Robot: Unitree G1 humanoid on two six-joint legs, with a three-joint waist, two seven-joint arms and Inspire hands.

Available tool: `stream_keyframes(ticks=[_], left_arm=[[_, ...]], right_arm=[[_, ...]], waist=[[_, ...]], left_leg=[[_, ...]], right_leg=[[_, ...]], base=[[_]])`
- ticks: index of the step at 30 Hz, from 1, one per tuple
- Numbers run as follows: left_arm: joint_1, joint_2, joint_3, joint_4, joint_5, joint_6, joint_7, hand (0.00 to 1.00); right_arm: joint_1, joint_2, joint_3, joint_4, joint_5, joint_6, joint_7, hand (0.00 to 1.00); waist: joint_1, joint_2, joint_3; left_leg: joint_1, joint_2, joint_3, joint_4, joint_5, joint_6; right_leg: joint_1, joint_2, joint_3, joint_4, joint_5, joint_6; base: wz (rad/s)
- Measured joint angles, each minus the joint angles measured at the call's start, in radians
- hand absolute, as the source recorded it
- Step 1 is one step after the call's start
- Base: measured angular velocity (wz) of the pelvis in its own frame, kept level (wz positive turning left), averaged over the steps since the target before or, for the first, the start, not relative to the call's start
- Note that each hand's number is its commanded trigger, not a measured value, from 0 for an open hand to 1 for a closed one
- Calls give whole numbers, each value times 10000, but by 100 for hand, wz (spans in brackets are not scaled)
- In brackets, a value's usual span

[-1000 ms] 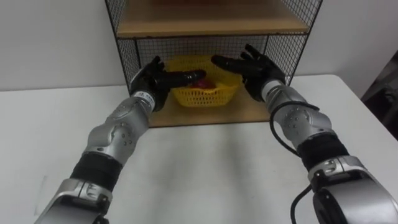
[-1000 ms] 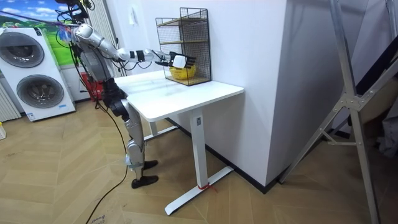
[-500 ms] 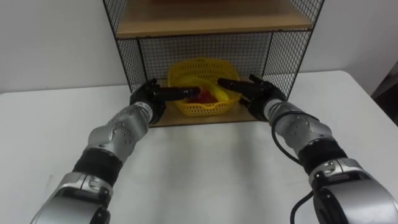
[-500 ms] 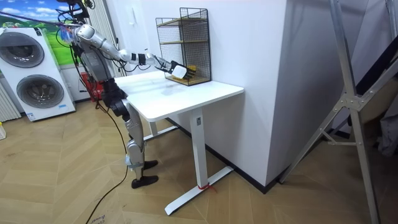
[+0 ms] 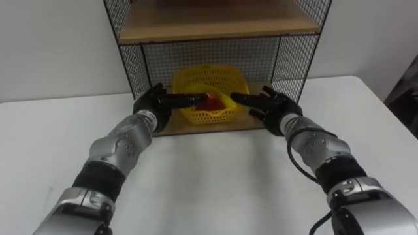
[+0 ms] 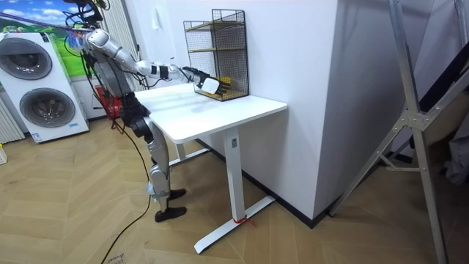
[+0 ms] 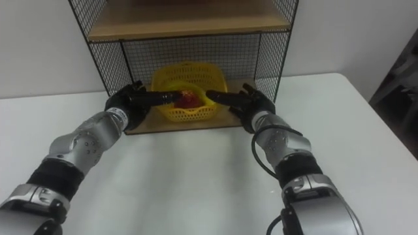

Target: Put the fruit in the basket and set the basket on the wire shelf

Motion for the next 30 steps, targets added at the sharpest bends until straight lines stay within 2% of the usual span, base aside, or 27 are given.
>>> stream_keyframes(ticks=[1, 3, 5, 7, 9, 13, 15, 16, 18, 21, 26, 29, 30], left_arm=[[278, -3, -1, -448, 330, -2, -54, 0], [784, -7, 2, -1217, 874, -6, -83, 0], [1230, -6, 1, -1925, 1345, -6, -99, 0], [1686, 26, 1, -2828, 1566, -6, -84, 0], [2006, 94, -1, -3608, 1551, -12, -59, 0], [2389, 277, -27, -4679, 1435, -133, -48, 0], [2603, 272, -51, -4990, 1430, -135, -50, 0], [2653, 269, -62, -5057, 1429, -136, -49, 0], [2711, 234, -61, -5084, 1430, -135, -50, 0], [3007, 225, -70, -5380, 1413, -144, -53, 0], [3722, 198, -471, -6075, 1399, -321, -145, 0], [4021, 210, -685, -6117, 1288, -455, -524, 0], [4277, 223, -692, -6172, 1168, -568, -715, 0]], right_arm=[[299, -50, 1, -593, -125, 2, 1, 0], [857, -116, -4, -1818, -450, -1, 18, 0], [1256, -155, -9, -2795, -833, -12, 105, 0], [1573, -187, -14, -3545, -988, -12, 189, 0], [1687, -185, -10, -3821, -986, -12, 199, 0], [1806, -197, 6, -4367, -1469, -12, 107, 0], [2066, -203, 12, -4913, -1843, -13, -34, 0], [2160, -202, 13, -5133, -2033, -13, -59, 0], [2354, -197, 13, -5475, -2211, -11, -54, 0], [2802, -182, 21, -6145, -2408, -11, -2, 0], [3333, -119, 132, -7076, -2854, -12, 61, 0], [3750, -116, 240, -7703, -2860, -55, 255, 0], [3984, -113, 359, -7923, -2851, -219, 379, 0]], waist=[[11, -40, -63], [14, -96, -123], [-15, -142, -155], [1, -239, -189], [-8, -324, -185], [-26, -481, -106], [-20, -485, -90], [-20, -496, -46], [8, -502, -12], [-6, -493, -6], [-18, -465, 10], [-6, -434, 24], [-9, -407, 39]], left_leg=[[0, 2, 6, -11, 4, -6], [29, 12, 23, -19, 5, -8], [86, 15, 24, -18, 5, -8], [283, 28, 75, -104, 22, -33], [399, 30, 91, -170, 43, -66], [538, 30, 85, -305, 86, -132], [536, 29, 84, -309, 87, -135], [528, 29, 79, -325, 91, -140], [483, 29, 81, -356, 103, -158], [424, 35, 80, -362, 106, -161], [412, 44, 106, -360, 105, -159], [369, 51, 112, -360, 103, -157], [339, 52, 116, -362, 103, -157]], right_leg=[[-8, -12, 0, 0, -3, 1], [17, -9, 20, -7, -1, 0], [81, -6, 22, -22, 5, -2], [200, 21, 242, -20, -7, -11], [270, 24, 293, -23, -42, -57], [321, 46, 370, -47, -37, -68], [320, 47, 370, -50, -42, -76], [311, 55, 375, -58, -44, -78], [246, 60, 390, -57, -40, -83], [189, 69, 393, -58, -39, -90], [171, 69, 408, -52, -40, -94], [128, 71, 410, -57, -42, -98], [97, 71, 413, -53, -42, -98]], base=[[0], [0], [-2], [-8], [-7], [-6], [0], [0], [0], [0], [0], [0], [0]])
